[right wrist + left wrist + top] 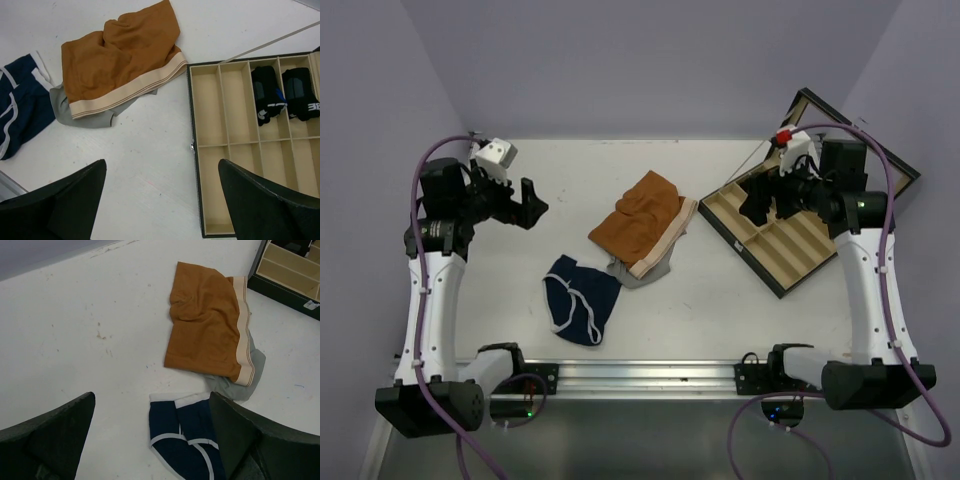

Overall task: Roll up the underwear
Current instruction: Flatten the underwear

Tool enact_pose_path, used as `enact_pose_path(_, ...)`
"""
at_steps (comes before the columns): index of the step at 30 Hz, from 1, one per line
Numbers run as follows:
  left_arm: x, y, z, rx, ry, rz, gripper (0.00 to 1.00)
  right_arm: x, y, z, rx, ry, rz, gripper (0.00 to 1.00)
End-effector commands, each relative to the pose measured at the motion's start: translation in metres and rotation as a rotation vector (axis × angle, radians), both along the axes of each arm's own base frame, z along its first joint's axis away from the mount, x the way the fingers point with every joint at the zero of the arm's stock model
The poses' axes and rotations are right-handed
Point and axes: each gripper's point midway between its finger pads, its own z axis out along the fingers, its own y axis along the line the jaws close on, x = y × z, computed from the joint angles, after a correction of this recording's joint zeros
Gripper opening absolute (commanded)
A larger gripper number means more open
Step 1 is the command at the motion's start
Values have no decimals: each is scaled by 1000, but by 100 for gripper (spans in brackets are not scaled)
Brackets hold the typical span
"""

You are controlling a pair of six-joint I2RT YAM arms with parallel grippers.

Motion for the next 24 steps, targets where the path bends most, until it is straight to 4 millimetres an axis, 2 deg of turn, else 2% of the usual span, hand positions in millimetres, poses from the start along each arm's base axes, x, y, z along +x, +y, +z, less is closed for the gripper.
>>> enact_pose_path(1, 5, -8, -3, 48, -20, -99, 100, -16, 7, 3, 21, 14, 47, 99)
enact_pose_path(2, 7, -20, -9, 41, 1, -166, 100, -19, 10, 2, 34, 25, 59, 99)
enact_pose_path(4, 11, -36, -7, 44, -14, -243, 100, -24, 17, -1, 67, 61, 85, 99)
enact_pose_path(5, 14, -54, -15, 63, -2, -300, 100, -26, 18, -4, 73, 80, 86, 99)
enact_pose_path(7, 23, -76, -23, 124, -4, -330, 100, -28, 19, -7, 84, 96, 91, 99)
enact_pose_path(8, 21, -108, -45, 196, 36, -389, 100, -29, 20, -11, 85, 110, 92, 99)
enact_pose_path(10, 17, -144, -66, 293, 49, -449, 100, -29, 20, -15, 85, 124, 92, 99)
enact_pose_path(11, 8, -177, -89, 357, 72, -522, 100, -31, 20, -17, 90, 136, 94, 99)
enact_pose_path(12, 5, -191, -99, 378, 80, -548, 98, -31, 20, -18, 90, 141, 93, 99)
enact_pose_path(13, 5, -202, -121, 401, 130, -571, 96, -32, 21, -19, 93, 145, 96, 99)
enact_pose_path(14, -2, -216, -128, 400, 141, -615, 95, -33, 21, -21, 95, 153, 97, 99)
enact_pose_path(15, -1, -224, -134, 401, 139, -633, 93, -33, 21, -22, 95, 156, 97, 99)
enact_pose_path(16, 0, -229, -150, 425, 164, -642, 92, -33, 21, -23, 95, 159, 97, 99)
enact_pose_path(17, -5, -243, -155, 435, 150, -667, 92, -34, 21, -26, 95, 167, 97, 99)
enact_pose_path(18, -8, -251, -171, 456, 173, -682, 91, -33, 21, -27, 92, 167, 95, 99)
enact_pose_path(20, -12, -267, -184, 481, 162, -691, 90, -33, 20, -32, 87, 180, 89, 99)
enact_pose_path(21, -13, -271, -192, 487, 175, -694, 90, -33, 20, -34, 87, 183, 90, 99)
enact_pose_path(22, -12, -272, -208, 501, 206, -681, 89, -33, 20, -35, 86, 185, 90, 99)
enact_pose_path(24, -6, -272, -223, 528, 217, -667, 86, -32, 19, -36, 84, 192, 92, 99)
